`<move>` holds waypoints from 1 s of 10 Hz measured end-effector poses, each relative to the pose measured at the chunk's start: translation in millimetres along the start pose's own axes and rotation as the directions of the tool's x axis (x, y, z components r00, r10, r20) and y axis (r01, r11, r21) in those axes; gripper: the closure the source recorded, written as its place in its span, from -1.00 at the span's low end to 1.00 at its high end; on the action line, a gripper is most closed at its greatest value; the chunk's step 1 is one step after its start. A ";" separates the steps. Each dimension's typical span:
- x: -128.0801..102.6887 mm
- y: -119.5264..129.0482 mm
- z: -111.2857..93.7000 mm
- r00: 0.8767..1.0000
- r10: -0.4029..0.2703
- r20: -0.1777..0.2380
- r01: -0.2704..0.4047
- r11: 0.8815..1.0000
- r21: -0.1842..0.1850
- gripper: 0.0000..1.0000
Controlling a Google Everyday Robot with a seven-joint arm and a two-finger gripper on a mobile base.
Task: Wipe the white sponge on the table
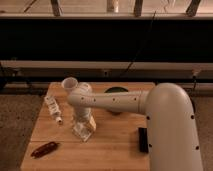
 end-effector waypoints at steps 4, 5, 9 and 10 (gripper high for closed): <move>-10.5 -7.2 1.2 1.000 -0.018 0.023 0.017 1.000 0.008 -0.60; -11.7 -7.7 1.1 0.999 -0.020 0.026 0.019 1.000 0.009 -0.60; -19.4 -10.0 5.1 0.998 -0.029 0.047 0.029 1.000 0.000 0.06; -20.7 -10.1 6.5 0.998 -0.027 0.050 0.027 1.000 -0.001 0.29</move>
